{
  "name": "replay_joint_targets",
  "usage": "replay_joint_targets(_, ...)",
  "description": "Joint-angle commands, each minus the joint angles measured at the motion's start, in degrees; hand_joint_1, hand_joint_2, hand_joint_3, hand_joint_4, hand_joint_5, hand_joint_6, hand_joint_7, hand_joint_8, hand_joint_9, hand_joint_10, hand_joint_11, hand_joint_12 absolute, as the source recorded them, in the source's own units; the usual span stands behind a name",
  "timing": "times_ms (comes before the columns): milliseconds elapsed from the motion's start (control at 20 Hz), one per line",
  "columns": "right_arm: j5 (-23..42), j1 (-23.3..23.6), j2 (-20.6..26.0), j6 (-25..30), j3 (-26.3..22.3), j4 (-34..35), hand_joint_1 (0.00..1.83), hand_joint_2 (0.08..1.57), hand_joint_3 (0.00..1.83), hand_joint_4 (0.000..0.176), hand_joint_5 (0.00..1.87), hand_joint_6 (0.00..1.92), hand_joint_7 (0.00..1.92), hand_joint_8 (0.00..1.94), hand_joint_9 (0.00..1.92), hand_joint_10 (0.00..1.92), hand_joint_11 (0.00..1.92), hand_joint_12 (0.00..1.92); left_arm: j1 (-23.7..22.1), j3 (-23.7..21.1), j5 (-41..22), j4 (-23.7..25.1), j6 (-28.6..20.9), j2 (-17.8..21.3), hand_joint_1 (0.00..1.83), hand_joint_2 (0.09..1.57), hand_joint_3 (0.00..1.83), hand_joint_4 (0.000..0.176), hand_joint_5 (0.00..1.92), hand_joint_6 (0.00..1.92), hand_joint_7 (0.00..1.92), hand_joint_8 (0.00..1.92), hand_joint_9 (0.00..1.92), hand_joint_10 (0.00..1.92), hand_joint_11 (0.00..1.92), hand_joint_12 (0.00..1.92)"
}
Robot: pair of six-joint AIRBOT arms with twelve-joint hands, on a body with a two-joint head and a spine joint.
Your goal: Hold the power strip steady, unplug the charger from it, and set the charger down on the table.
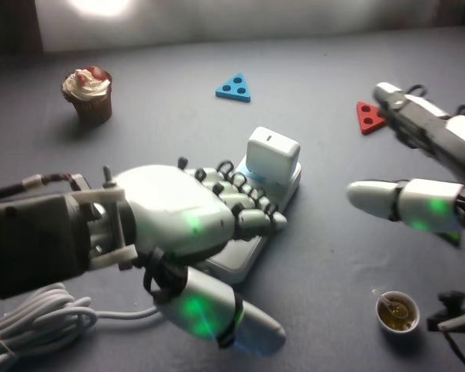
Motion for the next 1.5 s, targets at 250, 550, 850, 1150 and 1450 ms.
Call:
replay_joint_targets(250, 0.7, 4.2, -2.1, -3.0, 0.9, 2.6, 1.01, 1.07, 0.00, 0.000, 0.10, 0.00, 0.11, 0.00, 0.13, 0.00, 0.10, 0.19, 0.9, 1.6, -4.4, -0.2, 0.1, -1.9, 0.00, 0.96, 0.00, 0.000, 0.10, 0.00, 0.09, 0.00, 0.07, 0.00, 0.02, 0.09)
replay_joint_targets(550, -1.5, 5.9, -5.3, -5.1, 2.7, 6.2, 0.94, 1.11, 0.00, 0.000, 0.11, 0.00, 0.13, 0.00, 0.15, 0.00, 0.04, 0.39, 1.3, 3.4, -4.1, -0.4, 0.1, -3.3, 0.00, 0.95, 0.00, 0.000, 0.11, 0.00, 0.10, 0.00, 0.08, 0.00, 0.03, 0.09)
replay_joint_targets(850, -3.6, 7.4, -9.8, -6.2, 6.7, 6.5, 0.94, 1.11, 0.01, 0.000, 0.13, 0.00, 0.14, 0.00, 0.16, 0.00, 0.04, 0.42, 2.0, 4.5, -4.0, -0.7, 0.1, -4.2, 0.00, 0.95, 0.00, 0.000, 0.12, 0.00, 0.11, 0.01, 0.08, 0.01, 0.03, 0.09)
replay_joint_targets(1150, -3.5, 8.1, -13.4, -6.6, 10.1, 6.5, 0.92, 1.12, 0.00, 0.000, 0.15, 0.01, 0.15, 0.00, 0.16, 0.00, 0.04, 0.44, 3.2, 5.2, -4.0, -1.7, 0.0, -5.4, 0.00, 0.95, 0.00, 0.000, 0.12, 0.01, 0.11, 0.01, 0.08, 0.01, 0.05, 0.10)
replay_joint_targets(1450, -2.3, 8.2, -17.1, -6.7, 14.1, 6.5, 0.93, 1.11, 0.00, 0.000, 0.16, 0.00, 0.18, 0.00, 0.20, 0.00, 0.04, 0.50, 4.1, 5.5, -4.6, -1.8, -0.8, -6.2, 0.00, 0.95, 0.00, 0.000, 0.10, 0.00, 0.08, 0.00, 0.06, 0.00, 0.02, 0.08)
